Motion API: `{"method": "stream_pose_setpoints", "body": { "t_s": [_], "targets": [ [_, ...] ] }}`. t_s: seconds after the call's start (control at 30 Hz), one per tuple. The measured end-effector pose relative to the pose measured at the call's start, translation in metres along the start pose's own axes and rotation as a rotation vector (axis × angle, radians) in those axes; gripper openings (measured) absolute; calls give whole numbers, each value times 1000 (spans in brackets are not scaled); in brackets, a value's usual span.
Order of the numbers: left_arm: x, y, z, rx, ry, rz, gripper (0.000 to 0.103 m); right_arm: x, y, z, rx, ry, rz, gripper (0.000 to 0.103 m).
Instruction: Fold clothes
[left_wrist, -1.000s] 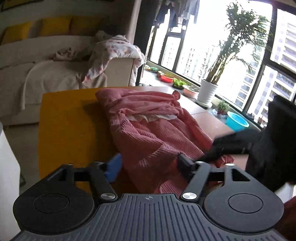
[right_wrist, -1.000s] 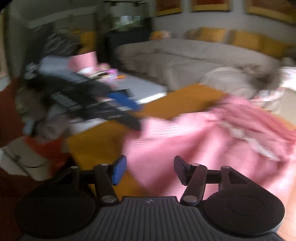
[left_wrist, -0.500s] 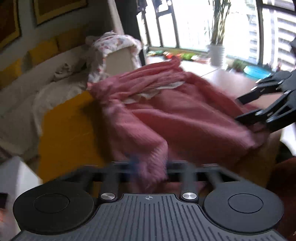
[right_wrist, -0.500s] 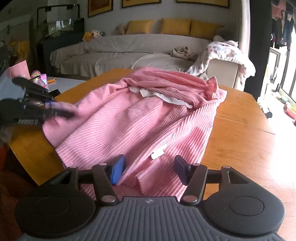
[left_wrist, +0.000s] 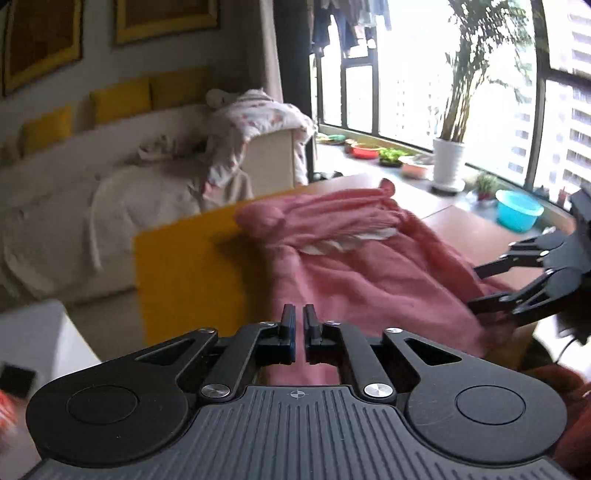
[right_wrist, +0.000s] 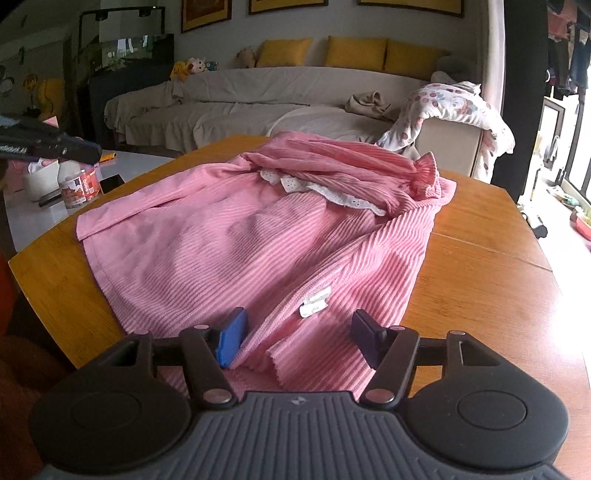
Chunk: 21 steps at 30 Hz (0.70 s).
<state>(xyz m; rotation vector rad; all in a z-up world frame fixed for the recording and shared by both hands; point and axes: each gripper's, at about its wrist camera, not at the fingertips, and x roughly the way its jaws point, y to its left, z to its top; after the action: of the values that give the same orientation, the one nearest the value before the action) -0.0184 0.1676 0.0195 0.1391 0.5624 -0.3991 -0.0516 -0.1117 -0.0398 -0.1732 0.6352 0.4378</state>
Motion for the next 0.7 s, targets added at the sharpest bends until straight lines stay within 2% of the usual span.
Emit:
{"method": "stream_pose_setpoints", "body": {
  "t_s": [0.03, 0.07, 0.1, 0.2, 0.27, 0.33, 0.37, 0.4, 0.43, 0.47, 0.57, 0.67, 0.7],
  "targets": [
    [1, 0, -4, -36, 6, -12, 28, 0, 0, 0, 1, -1, -1, 63],
    [4, -1, -9, -67, 14, -11, 61, 0, 0, -1, 6, -4, 0, 64],
    [8, -5, -15, -68, 18, 18, 82, -1, 0, -2, 11, -7, 1, 64],
    [18, -15, -33, -70, 31, 101, 85, 1, -2, -2, 14, -11, 0, 65],
    [26, -19, -40, -42, 58, 121, 85, 0, -1, -2, 12, -10, 1, 66],
    [34, -23, -45, -8, 86, 140, 84, 0, -1, -3, 15, -12, 2, 66],
    [37, -24, -47, 11, 97, 149, 72, 0, -1, -4, 18, -16, 1, 67],
    [38, -24, -48, 34, 98, 157, 44, 0, -1, -5, 21, -20, -1, 67],
    [40, -23, -49, 54, 99, 165, 32, 0, -1, -5, 23, -24, -1, 68],
    [39, -21, -47, 61, 100, 171, 11, 0, -1, -6, 25, -27, -2, 68],
    [29, -15, -30, 70, 65, 160, 8, 0, -2, -7, 25, -33, 0, 69],
    [16, -21, -9, 31, 6, -3, 8, 0, -1, -7, 25, -35, 2, 69],
    [19, -26, -7, 17, 12, -55, 8, 0, -1, -7, 25, -34, 2, 70]
  ]
}}
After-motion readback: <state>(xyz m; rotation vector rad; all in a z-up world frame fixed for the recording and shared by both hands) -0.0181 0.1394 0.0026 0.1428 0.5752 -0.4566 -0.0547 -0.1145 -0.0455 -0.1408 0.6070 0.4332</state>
